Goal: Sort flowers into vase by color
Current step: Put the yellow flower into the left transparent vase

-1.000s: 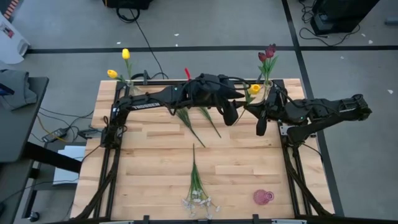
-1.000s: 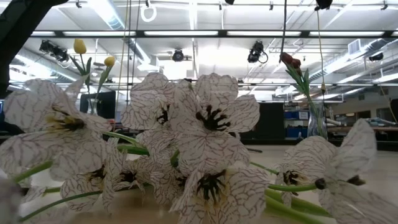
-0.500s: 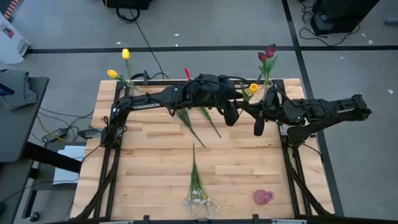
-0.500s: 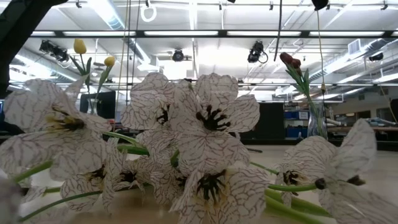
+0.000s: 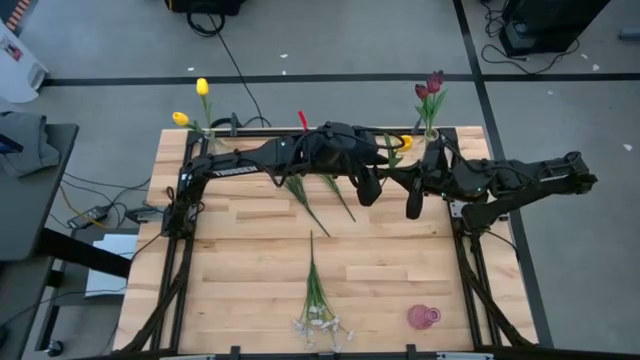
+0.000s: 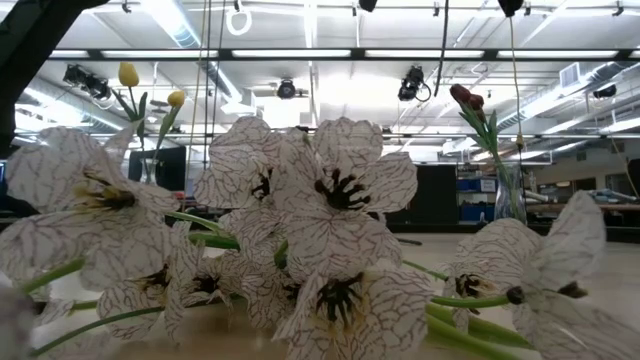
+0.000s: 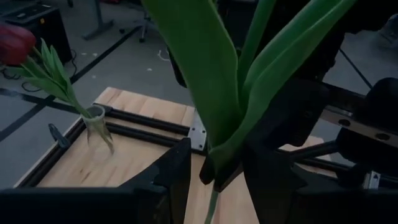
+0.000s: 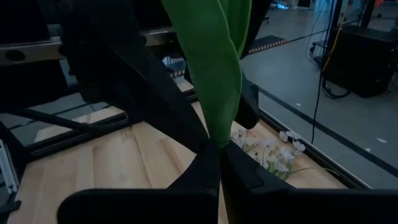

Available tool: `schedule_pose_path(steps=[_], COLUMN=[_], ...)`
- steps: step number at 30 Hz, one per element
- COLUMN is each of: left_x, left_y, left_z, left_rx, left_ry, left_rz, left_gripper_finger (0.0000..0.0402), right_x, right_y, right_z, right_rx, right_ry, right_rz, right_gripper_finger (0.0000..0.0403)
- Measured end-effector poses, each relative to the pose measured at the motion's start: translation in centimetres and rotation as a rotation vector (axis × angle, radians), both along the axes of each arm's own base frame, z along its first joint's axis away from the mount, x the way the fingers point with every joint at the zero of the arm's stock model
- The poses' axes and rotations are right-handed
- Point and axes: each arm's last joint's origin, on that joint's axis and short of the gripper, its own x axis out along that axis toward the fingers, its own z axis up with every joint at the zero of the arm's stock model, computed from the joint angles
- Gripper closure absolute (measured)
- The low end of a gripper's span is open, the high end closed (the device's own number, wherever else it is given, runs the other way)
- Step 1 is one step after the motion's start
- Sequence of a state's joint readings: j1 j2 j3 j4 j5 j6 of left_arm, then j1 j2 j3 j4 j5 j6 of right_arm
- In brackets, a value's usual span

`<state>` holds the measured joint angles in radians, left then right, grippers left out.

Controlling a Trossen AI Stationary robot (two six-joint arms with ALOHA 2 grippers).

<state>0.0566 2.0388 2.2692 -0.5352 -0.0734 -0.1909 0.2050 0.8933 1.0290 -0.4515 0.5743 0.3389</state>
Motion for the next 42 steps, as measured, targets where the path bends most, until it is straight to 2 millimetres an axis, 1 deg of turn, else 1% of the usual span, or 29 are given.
schedule_pose_path(steps=[8,11,15,21,23,27,33,36,38,42], left_x=[0.1,0.1,0.1,0.0,0.0,0.0,-0.2,-1.3,-2.3,-5.0], left_y=[0.0,0.0,0.0,0.1,0.1,0.4,1.1,1.9,2.6,3.9], left_z=[0.2,0.2,0.2,0.2,0.2,0.2,0.4,1.2,1.8,3.3], left_rx=[0.001,0.001,0.000,0.001,0.002,-0.002,0.003,0.028,0.051,0.085], left_ry=[-0.023,-0.023,-0.020,-0.020,-0.020,-0.021,-0.019,-0.007,0.017,0.068], left_rz=[0.000,0.000,0.000,0.002,0.002,0.007,0.044,0.101,0.146,0.265], left_gripper_finger=[0.0255,0.0265,0.0301,0.0379,0.0391,0.0388,0.0392,0.0393,0.0393,0.0394], right_x=[0.1,0.1,0.1,0.0,0.0,0.0,0.0,-0.1,-0.3,-1.2], right_y=[0.0,0.0,0.0,0.0,0.0,0.0,0.0,0.0,-0.1,-0.3], right_z=[-0.1,-0.1,-0.2,-0.2,-0.2,-0.2,-0.2,-0.4,-0.8,-1.6], right_rx=[-0.001,-0.002,-0.001,-0.008,-0.017,-0.041,-0.081,-0.110,-0.123,-0.111], right_ry=[0.007,0.014,0.017,0.021,0.026,0.036,0.054,0.089,0.135,0.231], right_rz=[0.005,0.005,0.004,-0.008,-0.008,-0.002,0.010,0.027,0.034,0.017], right_gripper_finger=[0.0394,0.0394,0.0394,0.0393,0.0390,0.0363,0.0302,0.0271,0.0253,0.0223])
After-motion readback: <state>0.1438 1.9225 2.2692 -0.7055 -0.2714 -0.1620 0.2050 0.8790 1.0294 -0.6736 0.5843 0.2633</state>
